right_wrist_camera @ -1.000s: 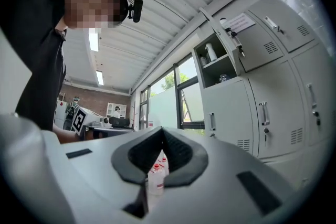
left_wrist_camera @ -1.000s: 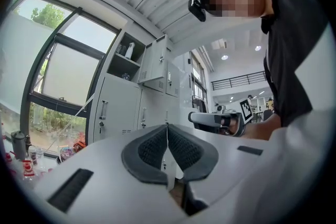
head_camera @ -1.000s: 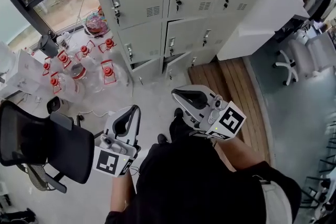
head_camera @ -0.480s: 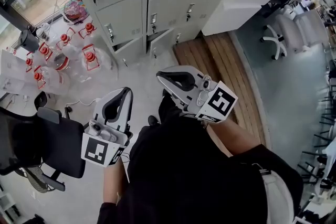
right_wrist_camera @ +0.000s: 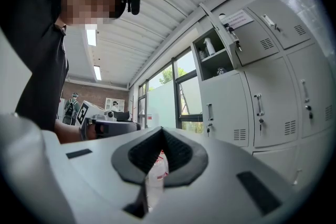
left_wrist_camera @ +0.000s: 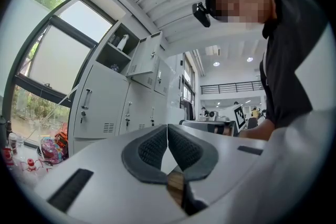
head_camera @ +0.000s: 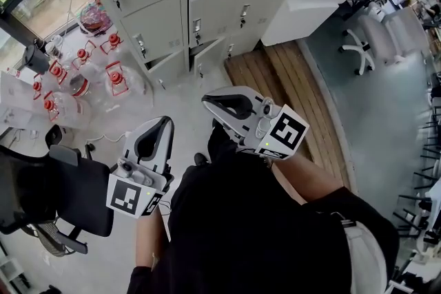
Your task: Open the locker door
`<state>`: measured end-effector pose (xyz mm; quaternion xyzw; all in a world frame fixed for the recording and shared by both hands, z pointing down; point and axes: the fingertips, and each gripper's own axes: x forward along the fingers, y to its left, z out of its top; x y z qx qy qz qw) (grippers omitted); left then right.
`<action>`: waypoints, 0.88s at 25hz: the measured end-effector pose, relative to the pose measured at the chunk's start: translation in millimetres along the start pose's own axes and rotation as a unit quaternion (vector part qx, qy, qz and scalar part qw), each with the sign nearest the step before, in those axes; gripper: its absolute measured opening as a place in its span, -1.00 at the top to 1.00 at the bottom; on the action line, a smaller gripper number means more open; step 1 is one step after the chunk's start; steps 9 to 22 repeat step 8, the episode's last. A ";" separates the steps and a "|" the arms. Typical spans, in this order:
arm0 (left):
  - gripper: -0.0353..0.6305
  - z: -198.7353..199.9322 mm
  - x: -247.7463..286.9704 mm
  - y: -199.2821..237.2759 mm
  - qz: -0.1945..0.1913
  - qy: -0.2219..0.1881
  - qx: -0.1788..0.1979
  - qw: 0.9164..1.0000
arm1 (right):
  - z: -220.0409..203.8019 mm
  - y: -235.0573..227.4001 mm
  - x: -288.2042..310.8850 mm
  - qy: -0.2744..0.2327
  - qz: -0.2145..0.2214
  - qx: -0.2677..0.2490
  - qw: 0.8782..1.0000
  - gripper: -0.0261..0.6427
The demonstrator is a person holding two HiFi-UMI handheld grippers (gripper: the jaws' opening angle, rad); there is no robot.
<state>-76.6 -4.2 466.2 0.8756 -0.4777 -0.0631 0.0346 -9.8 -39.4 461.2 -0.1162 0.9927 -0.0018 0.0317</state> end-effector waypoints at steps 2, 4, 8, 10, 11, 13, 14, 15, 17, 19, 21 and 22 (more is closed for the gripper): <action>0.84 -1.4 2.3 0.9 -0.004 0.002 -0.004 1.000 | -0.5 -1.3 1.2 0.000 0.001 0.001 1.000 0.89; 0.84 -1.6 5.9 1.3 -0.009 0.002 -0.007 1.000 | -1.6 -3.3 2.2 0.001 0.001 0.002 1.000 0.89; 0.84 -6.2 14.3 -2.7 -0.030 0.012 -0.008 0.999 | -6.9 -6.4 0.3 0.002 -0.003 0.008 1.000 0.89; 0.84 -6.2 14.3 -2.7 -0.030 0.012 -0.008 0.999 | -6.9 -6.4 0.3 0.002 -0.003 0.008 1.000 0.89; 0.84 -6.2 14.3 -2.7 -0.030 0.012 -0.008 0.999 | -6.9 -6.4 0.3 0.002 -0.003 0.008 1.000 0.89; 0.84 -6.2 14.3 -2.7 -0.030 0.012 -0.008 0.999 | -6.9 -6.4 0.3 0.002 -0.003 0.008 1.000 0.89; 0.84 -6.2 14.3 -2.7 -0.030 0.012 -0.008 0.999 | -6.9 -6.4 0.3 0.002 -0.003 0.008 1.000 0.89; 0.84 -6.2 14.3 -2.7 -0.030 0.012 -0.008 0.999 | -6.9 -6.4 0.3 0.002 -0.003 0.008 1.000 0.89; 0.84 -6.2 14.3 -2.7 -0.030 0.012 -0.008 0.999 | -6.9 -6.4 0.3 0.002 -0.003 0.008 1.000 0.89; 0.84 -6.2 14.3 -2.7 -0.030 0.012 -0.008 0.999 | -6.9 -6.4 0.3 0.002 -0.003 0.008 1.000 0.89; 0.84 -6.2 14.3 -2.7 -0.030 0.012 -0.008 0.999 | -6.9 -6.4 0.3 0.002 -0.003 0.008 1.000 0.89; 0.84 -6.2 14.3 -2.7 -0.030 0.012 -0.008 0.999 | -6.9 -6.4 0.3 0.002 -0.003 0.008 1.000 0.89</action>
